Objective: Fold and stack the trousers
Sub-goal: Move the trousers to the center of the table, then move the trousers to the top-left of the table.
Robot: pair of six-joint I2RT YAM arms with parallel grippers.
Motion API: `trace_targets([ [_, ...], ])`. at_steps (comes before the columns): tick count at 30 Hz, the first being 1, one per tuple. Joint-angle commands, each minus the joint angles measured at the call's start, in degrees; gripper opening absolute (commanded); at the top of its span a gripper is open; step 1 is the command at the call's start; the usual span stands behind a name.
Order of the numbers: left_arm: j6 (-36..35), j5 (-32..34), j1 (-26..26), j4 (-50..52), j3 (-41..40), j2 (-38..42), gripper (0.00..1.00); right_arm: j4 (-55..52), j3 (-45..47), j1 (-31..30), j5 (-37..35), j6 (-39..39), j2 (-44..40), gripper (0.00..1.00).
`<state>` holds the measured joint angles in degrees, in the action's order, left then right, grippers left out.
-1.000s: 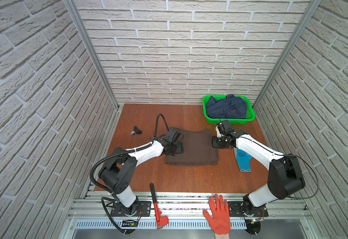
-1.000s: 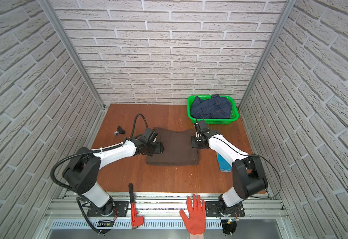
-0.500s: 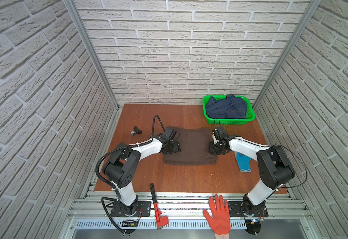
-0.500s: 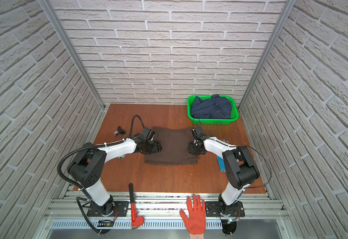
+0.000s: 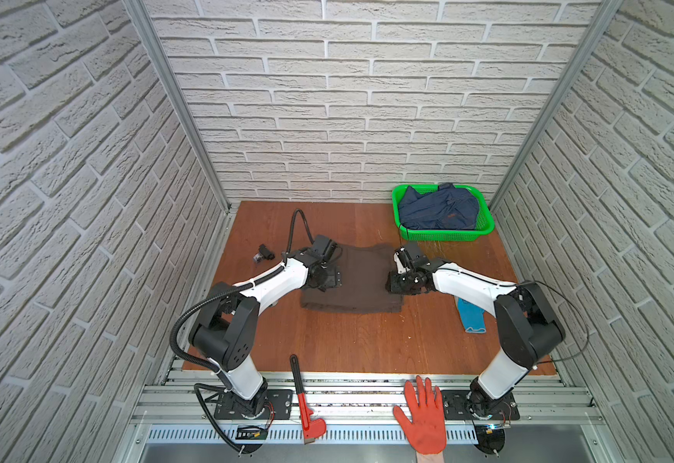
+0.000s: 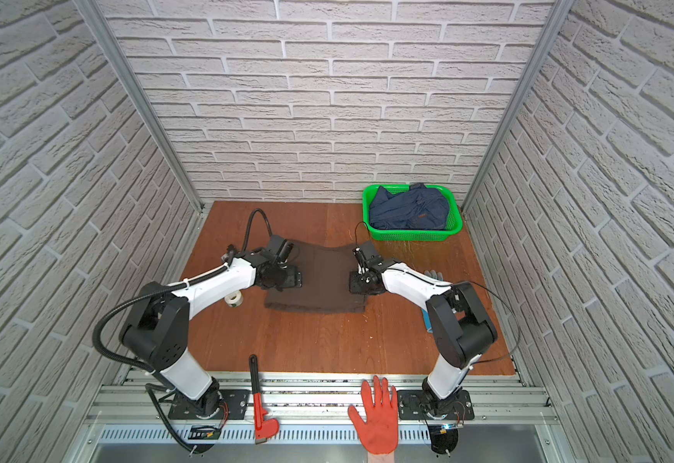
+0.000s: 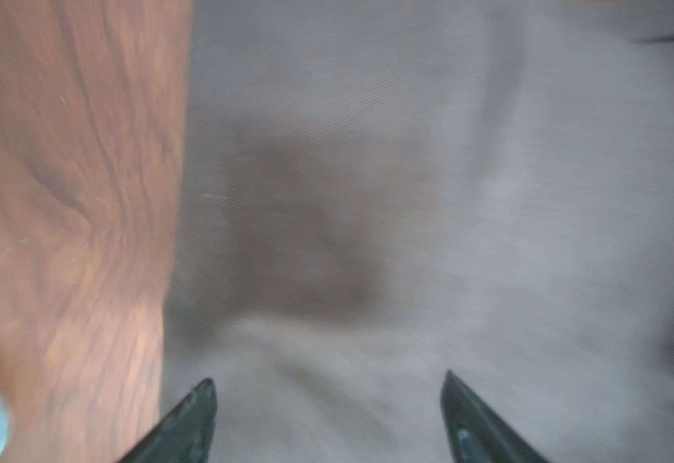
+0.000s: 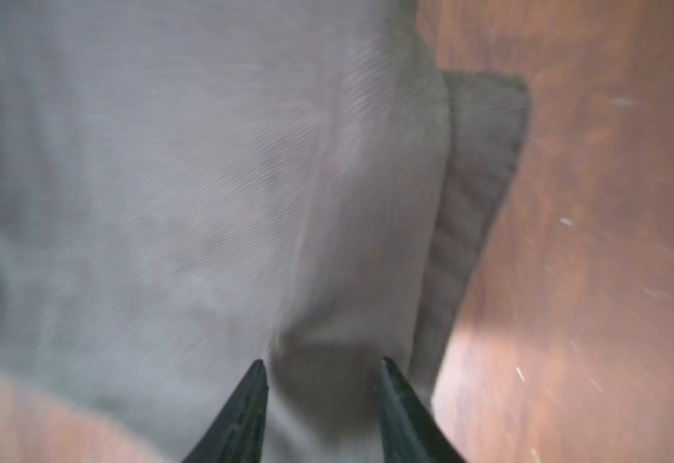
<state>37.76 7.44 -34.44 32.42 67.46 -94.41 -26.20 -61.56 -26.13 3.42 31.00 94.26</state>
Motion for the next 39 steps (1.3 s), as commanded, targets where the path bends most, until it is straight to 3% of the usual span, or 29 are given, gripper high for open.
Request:
trace_targets([
  [1, 3.84, 13.88, -7.33, 10.17, 5.79, -0.11, 0.98, -0.89, 0.81, -0.68, -4.53, -1.27, -9.65, 0.52],
  [10, 12.93, 14.62, -14.65, 8.02, 10.98, -14.56, 0.98, 0.57, 9.49, -0.68, -10.36, -2.49, -22.70, 0.52],
  [15, 12.84, 13.81, -14.13, 7.10, 12.06, -20.23, 0.98, 0.60, 12.74, -0.70, -10.62, -2.24, -24.65, 0.52],
  [19, 11.73, 11.04, -10.61, 3.15, 8.25, -22.22, 0.96, 1.90, 14.78, -0.71, -10.17, -1.06, -25.46, 0.52],
  [27, -4.49, 8.14, 1.70, 5.41, 13.52, -24.87, 0.95, 3.07, 15.94, -0.68, -10.23, 0.37, -26.95, 0.52],
  [33, -17.42, 4.47, 9.72, 8.97, 25.51, -31.76, 0.97, 2.99, 15.42, -0.69, -9.96, 0.11, -27.24, 0.51],
  [39, -23.84, 0.17, 14.75, 10.82, 38.47, -41.96, 0.97, 2.56, 14.03, -0.68, -10.36, -0.51, -27.23, 0.51],
])
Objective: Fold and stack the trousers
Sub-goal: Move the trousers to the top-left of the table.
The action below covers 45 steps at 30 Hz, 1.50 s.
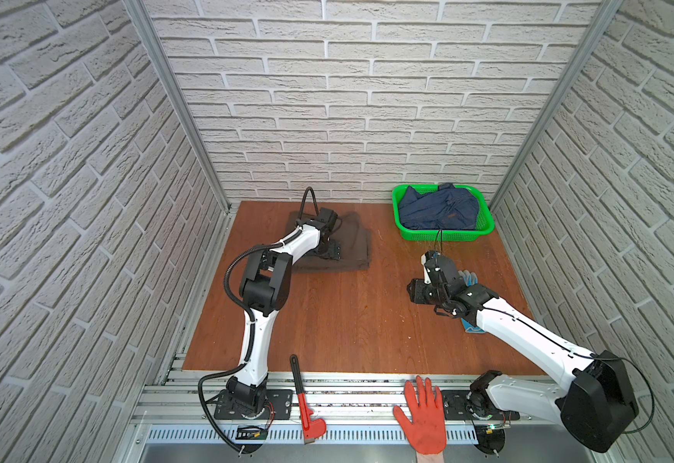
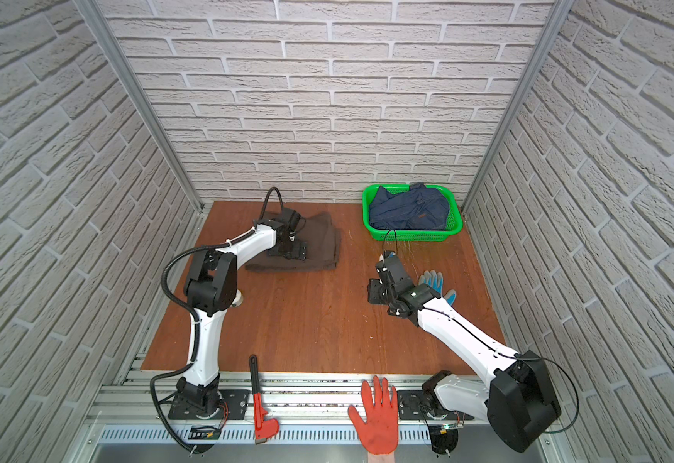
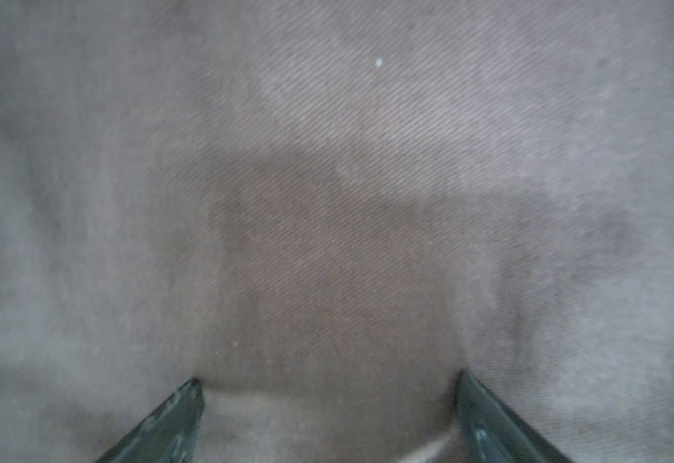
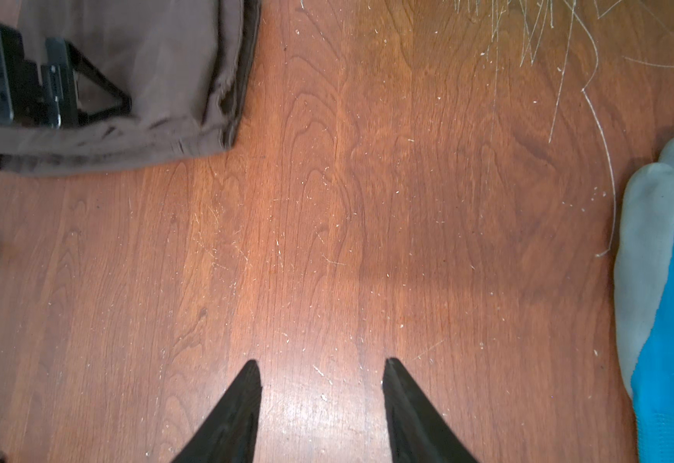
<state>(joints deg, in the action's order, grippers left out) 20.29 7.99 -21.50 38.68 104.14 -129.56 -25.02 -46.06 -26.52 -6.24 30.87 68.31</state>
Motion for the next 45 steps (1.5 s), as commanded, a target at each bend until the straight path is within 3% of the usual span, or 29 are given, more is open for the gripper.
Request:
trace_targets([
  [1, -6.95, -0.90, 2.20, 4.92, 3.64, -8.26, 0.97, 1.31, -1.71, -0.29, -0.69, -0.46, -1.15, 0.51],
  [8, -9.95, -0.25, 7.31, 9.25, 17.76, -16.58, 0.97, 1.16, -3.71, -0.31, 0.24, -0.64, 1.42, 0.51],
  [14, -7.85, -4.71, 11.14, 9.91, 24.12, -18.15, 0.97, 0.37, -5.99, -0.34, -0.34, -1.34, 3.31, 0.51],
  [19, -7.12, -2.97, 13.24, 18.93, 35.42, -23.00, 0.97, 0.15, -7.43, -0.32, -0.22, -1.41, 4.00, 0.51],
  [28, -8.25, -1.55, 19.92, 17.35, 28.22, -18.20, 0.98, 0.89, -8.37, -0.28, 0.57, -0.95, 5.14, 0.50],
  [40, -11.77, -0.51, 25.36, 16.89, 30.17, -18.32, 0.98, 0.06, -9.99, -0.63, 0.88, -0.92, 6.25, 0.51],
  [45, -10.73, -3.99, 25.42, 17.52, 32.62, -17.79, 0.98, -0.37, -10.66, -0.98, 0.47, -0.91, 6.40, 0.50],
])
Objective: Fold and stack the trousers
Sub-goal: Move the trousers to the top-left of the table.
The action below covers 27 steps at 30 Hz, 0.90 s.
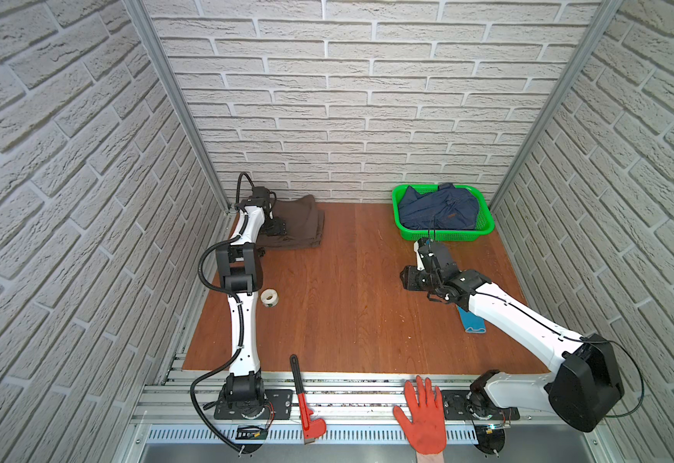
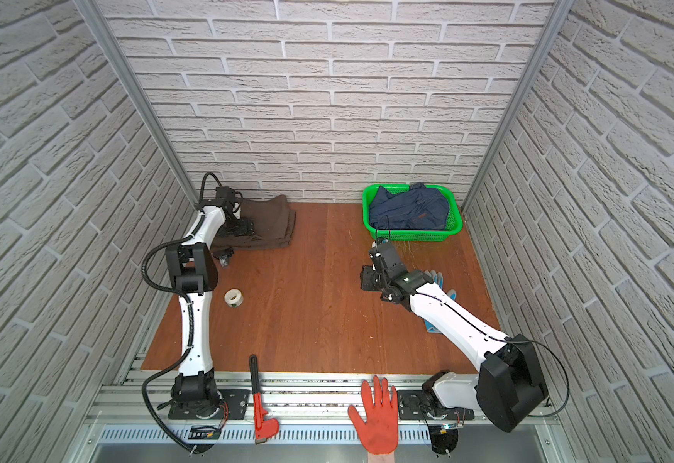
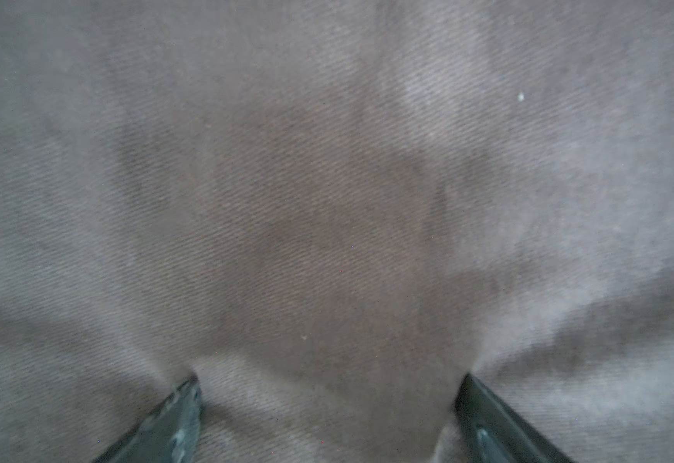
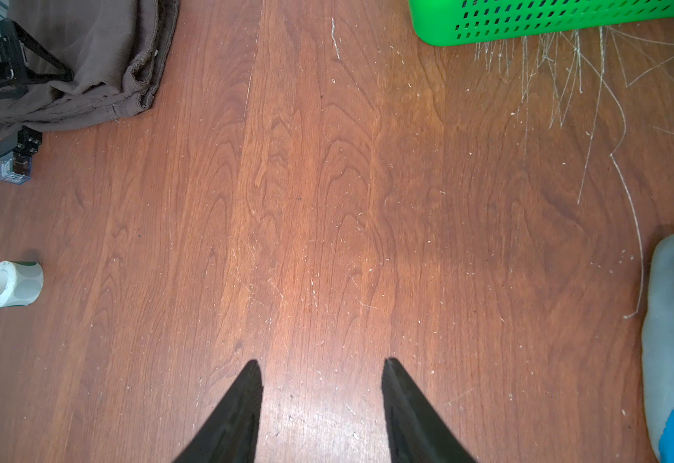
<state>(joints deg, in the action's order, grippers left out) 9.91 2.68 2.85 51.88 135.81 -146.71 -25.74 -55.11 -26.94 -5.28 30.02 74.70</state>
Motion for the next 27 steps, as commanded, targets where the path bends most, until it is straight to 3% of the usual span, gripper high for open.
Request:
trace_targets([
  [1, -0.18, 0.54, 0.88, 3.97, 0.91, -0.07, 0.98, 0.02, -1.92, -0.57, -0.63, -0.13, 0.14, 0.50],
  [6, 0.07, -1.20, -1.08, 2.38, -0.44, 4.43, 0.98, -0.62, -2.28, -0.75, -1.80, -0.49, -0.21, 0.50],
  [11, 1.25, -4.05, -3.93, -3.56, -6.99, 14.43, 0.98, -1.39, -3.02, -0.74, -2.81, -1.05, -1.16, 0.50],
  [16, 1.51, -1.93, -8.30, -7.94, -12.86, 25.26, 0.98, -2.12, -3.79, -0.74, -4.82, -2.41, -2.07, 0.50],
  [23, 2.65, 2.95, -14.88, -26.31, -39.98, 48.50, 0.98, -1.42, -3.25, -0.66, -8.91, -4.65, -3.01, 0.51],
  [27, 6.58, 5.10, -15.31, -37.08, -58.72, 61.34, 0.98, 0.86, -1.55, -0.31, -14.11, -7.36, -3.16, 0.51],
])
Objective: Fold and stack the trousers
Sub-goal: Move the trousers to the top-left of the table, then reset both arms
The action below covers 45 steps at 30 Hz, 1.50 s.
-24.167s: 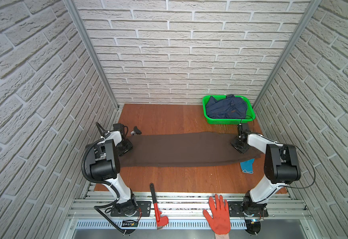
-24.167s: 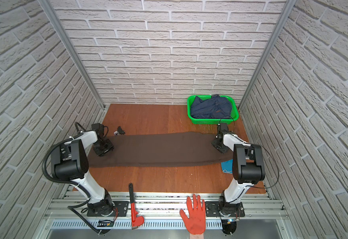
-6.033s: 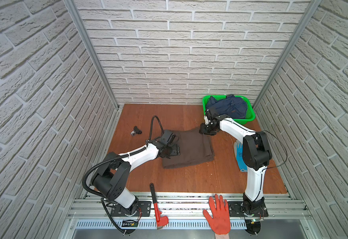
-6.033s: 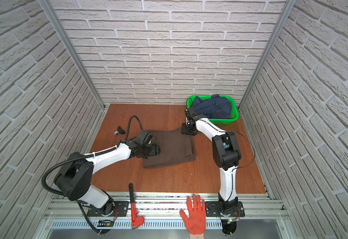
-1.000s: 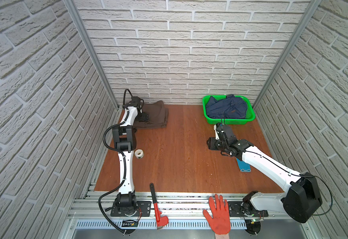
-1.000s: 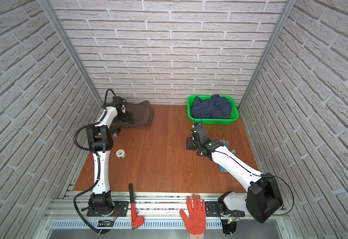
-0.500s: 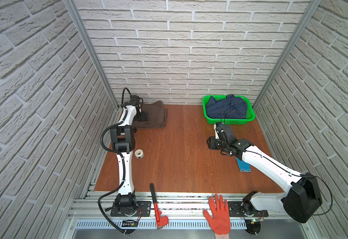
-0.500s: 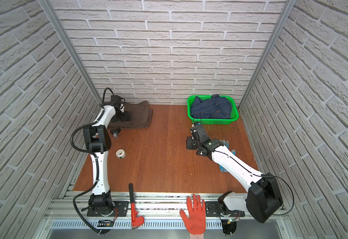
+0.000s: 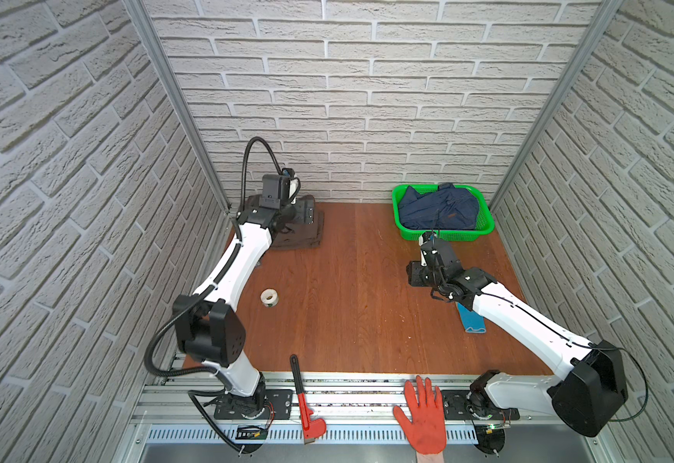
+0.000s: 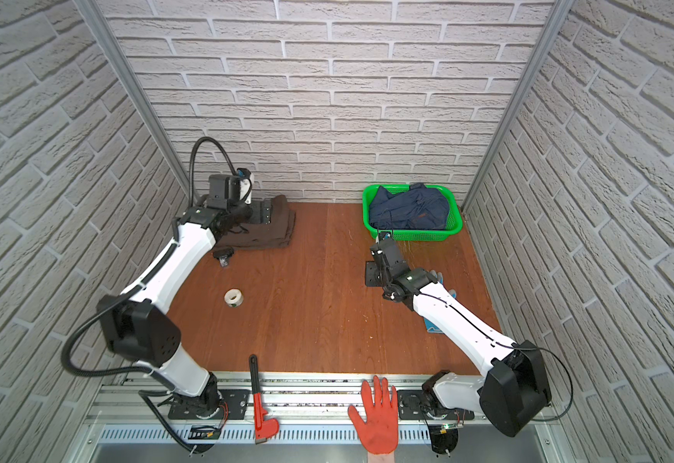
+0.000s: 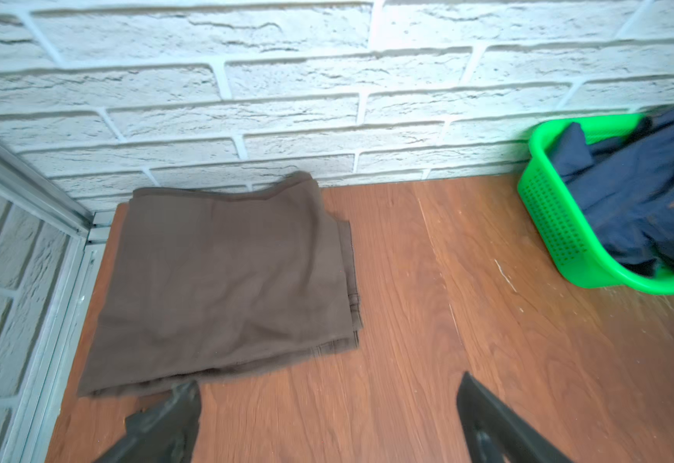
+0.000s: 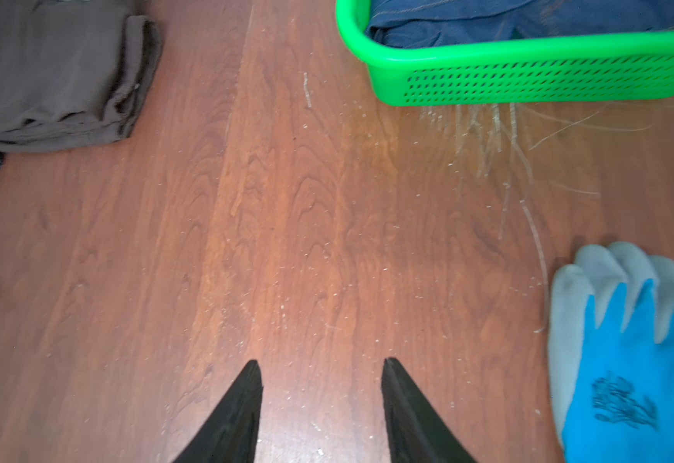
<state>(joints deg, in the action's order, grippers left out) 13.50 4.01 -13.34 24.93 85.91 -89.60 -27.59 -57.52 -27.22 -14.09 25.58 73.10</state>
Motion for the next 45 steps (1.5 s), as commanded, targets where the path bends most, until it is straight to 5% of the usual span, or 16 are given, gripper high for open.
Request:
trace_targets([
  [1, 3.79, 5.03, 0.89, -13.11, -14.00, 7.42, 0.98, 4.34, 2.06, 0.06, -6.76, -4.21, -2.08, 0.51],
  [9, 8.54, 15.42, 3.31, -26.32, -44.21, 27.72, 0.98, 22.74, 14.26, 1.59, -16.35, -16.59, -8.01, 0.53],
  [20, 9.94, 26.29, 8.67, -33.97, -65.87, 47.82, 0.98, 35.67, 22.52, 10.97, -15.84, -20.64, -9.71, 0.55],
  [25, 7.77, 29.69, 8.67, -41.75, -70.66, 46.32, 0.98, 40.62, 27.57, 16.47, -16.39, -20.67, -9.96, 0.55],
  [34, 2.24, 29.45, 8.67, -55.55, -71.11, 29.26, 0.98, 63.44, 34.86, 19.24, -7.73, -23.36, 2.28, 0.54],
  [40, -1.90, 22.60, 9.29, -65.74, -69.66, 18.60, 0.98, 74.16, 38.09, 19.72, 0.06, -25.94, 7.96, 0.54],
  [45, -4.80, 16.58, 10.53, -64.45, -64.21, 12.03, 0.98, 74.13, 36.86, 22.51, 7.25, -26.13, 10.53, 0.55],
])
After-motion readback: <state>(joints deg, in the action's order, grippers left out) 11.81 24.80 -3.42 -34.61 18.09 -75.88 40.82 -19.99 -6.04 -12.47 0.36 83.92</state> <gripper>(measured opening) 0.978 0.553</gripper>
